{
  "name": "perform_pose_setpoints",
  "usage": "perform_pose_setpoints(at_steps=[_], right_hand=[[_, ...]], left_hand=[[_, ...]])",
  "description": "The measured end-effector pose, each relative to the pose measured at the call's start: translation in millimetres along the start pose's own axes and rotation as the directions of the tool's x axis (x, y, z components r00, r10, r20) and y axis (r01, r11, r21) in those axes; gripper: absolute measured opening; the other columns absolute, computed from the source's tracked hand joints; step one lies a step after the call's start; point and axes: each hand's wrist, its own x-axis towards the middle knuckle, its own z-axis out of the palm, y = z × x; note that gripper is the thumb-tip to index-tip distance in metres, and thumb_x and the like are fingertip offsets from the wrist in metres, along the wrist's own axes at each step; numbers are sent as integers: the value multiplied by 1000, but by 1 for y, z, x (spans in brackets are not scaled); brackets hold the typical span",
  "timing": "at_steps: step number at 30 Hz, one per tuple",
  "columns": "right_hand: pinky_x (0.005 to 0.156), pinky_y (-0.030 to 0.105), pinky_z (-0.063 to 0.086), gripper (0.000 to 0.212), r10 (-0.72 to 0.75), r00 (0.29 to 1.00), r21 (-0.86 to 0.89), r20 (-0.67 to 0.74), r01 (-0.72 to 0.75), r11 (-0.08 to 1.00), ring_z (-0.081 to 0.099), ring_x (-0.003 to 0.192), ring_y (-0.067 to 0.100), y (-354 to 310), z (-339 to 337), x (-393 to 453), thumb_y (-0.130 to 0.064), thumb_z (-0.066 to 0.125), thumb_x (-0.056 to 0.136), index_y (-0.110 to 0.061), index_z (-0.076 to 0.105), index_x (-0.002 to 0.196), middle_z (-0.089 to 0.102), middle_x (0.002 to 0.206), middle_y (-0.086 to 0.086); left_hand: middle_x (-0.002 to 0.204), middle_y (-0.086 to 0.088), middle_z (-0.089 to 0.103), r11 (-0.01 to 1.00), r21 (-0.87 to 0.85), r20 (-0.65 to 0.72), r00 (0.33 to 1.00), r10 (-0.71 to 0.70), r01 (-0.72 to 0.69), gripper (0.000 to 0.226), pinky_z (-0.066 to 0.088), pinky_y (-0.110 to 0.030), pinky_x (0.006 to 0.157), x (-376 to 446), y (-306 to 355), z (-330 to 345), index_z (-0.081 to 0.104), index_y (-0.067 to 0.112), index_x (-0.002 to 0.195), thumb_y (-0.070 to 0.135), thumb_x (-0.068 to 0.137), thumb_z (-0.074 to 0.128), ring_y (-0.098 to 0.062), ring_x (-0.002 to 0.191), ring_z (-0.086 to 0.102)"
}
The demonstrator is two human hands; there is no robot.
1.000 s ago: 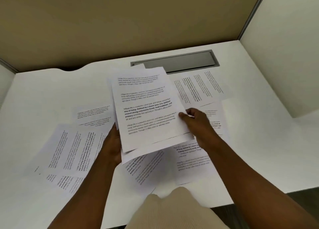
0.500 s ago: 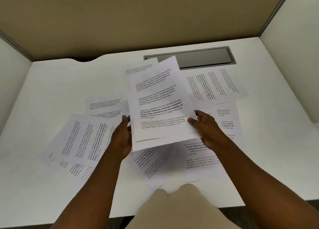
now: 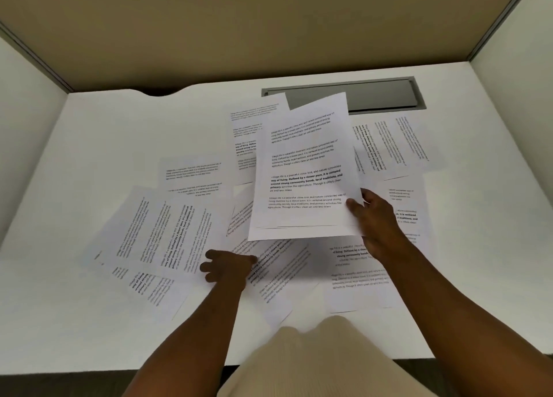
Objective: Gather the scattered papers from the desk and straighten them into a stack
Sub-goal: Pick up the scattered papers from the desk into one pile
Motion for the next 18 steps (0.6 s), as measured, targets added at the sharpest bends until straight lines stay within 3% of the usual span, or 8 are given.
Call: perform_pose_setpoints(at_steps=[4, 9, 12, 15, 18], right_hand=[[98, 45, 51, 36, 2, 1000, -14, 5, -1, 1000, 63, 110, 25, 1, 0, -4, -8, 59, 93, -14, 58, 128, 65, 118, 3], [100, 43, 49, 36, -14, 1000, 4, -15, 14, 1000, 62, 110, 24, -1, -3, -4, -7, 58, 93, -13, 58, 128, 64, 117, 3], [101, 42, 49, 37, -40, 999, 8, -33, 40, 999, 62, 111, 23, -4, -9, -1, -7, 59, 93, -13, 57, 129, 64, 122, 4], [99, 36, 49, 38, -62, 996, 35, -66, 65, 997, 62, 108, 19, -8, -16, 3, -5, 59, 92, -13, 57, 130, 64, 116, 1], [97, 31, 48, 39, -104, 989, 31, -103, 108, 994, 60, 105, 18, -12, -23, 7, -5, 58, 92, -11, 56, 131, 62, 114, 1]], left_hand=[[155, -26, 7, 998, -26, 10, 998, -58, 58, 132, 30, -49, 115, -4, 12, 2, -4, 6, 152, 24, 62, 91, -41, 141, 24], [155, -24, 14, 963, -268, -13, 1000, -22, 17, 116, 36, -44, 111, 4, 12, 12, -4, 7, 153, 15, 75, 82, -37, 136, 34], [148, -20, 36, 901, -424, -73, 995, 70, -95, 72, 38, -38, 104, 1, 9, 15, 15, 11, 151, 14, 94, 58, -34, 128, 45], [135, -16, 54, 832, -488, -180, 963, 201, -265, 61, 44, -28, 86, -15, 15, 4, 34, 9, 138, 3, 87, 66, -26, 109, 57], [117, -7, 62, 742, -567, -188, 933, 307, -359, 57, 51, -30, 83, -38, 30, -20, 39, 12, 138, 6, 89, 66, -23, 103, 62]])
